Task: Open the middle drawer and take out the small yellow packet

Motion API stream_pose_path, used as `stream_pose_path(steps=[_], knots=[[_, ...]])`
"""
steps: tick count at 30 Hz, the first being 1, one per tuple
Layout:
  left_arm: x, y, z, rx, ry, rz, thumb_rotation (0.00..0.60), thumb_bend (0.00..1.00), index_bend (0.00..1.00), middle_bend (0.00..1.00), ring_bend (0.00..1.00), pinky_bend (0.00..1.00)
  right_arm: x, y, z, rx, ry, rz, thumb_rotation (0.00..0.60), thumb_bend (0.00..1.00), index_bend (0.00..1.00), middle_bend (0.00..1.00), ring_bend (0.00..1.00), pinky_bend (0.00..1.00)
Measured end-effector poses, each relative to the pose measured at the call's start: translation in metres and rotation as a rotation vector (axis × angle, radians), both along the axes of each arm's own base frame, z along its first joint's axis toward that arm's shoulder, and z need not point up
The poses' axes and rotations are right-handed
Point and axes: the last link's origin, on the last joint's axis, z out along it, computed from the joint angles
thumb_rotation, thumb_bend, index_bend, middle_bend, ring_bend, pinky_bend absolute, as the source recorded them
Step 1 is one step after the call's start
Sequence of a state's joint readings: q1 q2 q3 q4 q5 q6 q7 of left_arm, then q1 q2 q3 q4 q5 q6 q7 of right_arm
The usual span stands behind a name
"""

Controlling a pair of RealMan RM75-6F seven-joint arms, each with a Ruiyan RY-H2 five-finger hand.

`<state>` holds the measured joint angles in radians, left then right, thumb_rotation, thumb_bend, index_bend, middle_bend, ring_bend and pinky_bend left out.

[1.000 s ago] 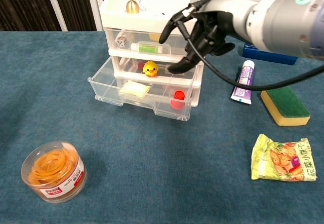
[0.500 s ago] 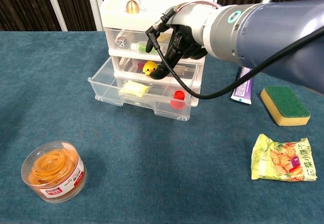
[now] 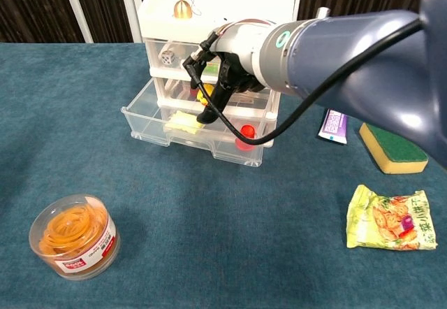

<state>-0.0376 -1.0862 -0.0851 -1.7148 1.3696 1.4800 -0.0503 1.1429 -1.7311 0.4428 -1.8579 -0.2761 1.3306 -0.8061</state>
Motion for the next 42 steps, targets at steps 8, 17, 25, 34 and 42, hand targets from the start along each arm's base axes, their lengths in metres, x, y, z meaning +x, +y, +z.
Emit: stream_pose_path(steps=[8, 17, 25, 34, 42], knots=[[0.0, 0.0, 0.0, 0.0, 0.0, 0.001, 0.6, 0.46, 0.04, 0.03, 0.01, 0.0, 0.006, -0.004, -0.006, -0.01, 0.038, 0.017, 0.6, 0.26, 0.33, 1.0, 1.0, 1.0], [0.0, 0.0, 0.0, 0.003, -0.001, 0.004, 0.6, 0.46, 0.04, 0.03, 0.01, 0.0, 0.01, -0.01, -0.015, -0.011, 0.111, 0.043, 0.6, 0.23, 0.33, 1.0, 1.0, 1.0], [0.0, 0.0, 0.0, 0.003, -0.001, 0.005, 0.6, 0.46, 0.04, 0.03, 0.01, 0.0, 0.016, -0.013, -0.021, 0.003, 0.164, 0.043, 0.6, 0.23, 0.33, 1.0, 1.0, 1.0], [0.0, 0.0, 0.0, 0.003, -0.001, 0.007, 0.6, 0.46, 0.04, 0.03, 0.01, 0.0, 0.026, -0.019, -0.023, 0.014, 0.197, 0.049, 0.6, 0.2, 0.33, 1.0, 1.0, 1.0], [0.0, 0.0, 0.001, 0.003, -0.003, 0.007, 0.6, 0.46, 0.04, 0.03, 0.01, 0.0, 0.037, -0.027, -0.025, 0.04, 0.248, 0.055, 0.6, 0.13, 0.33, 1.0, 1.0, 1.0]])
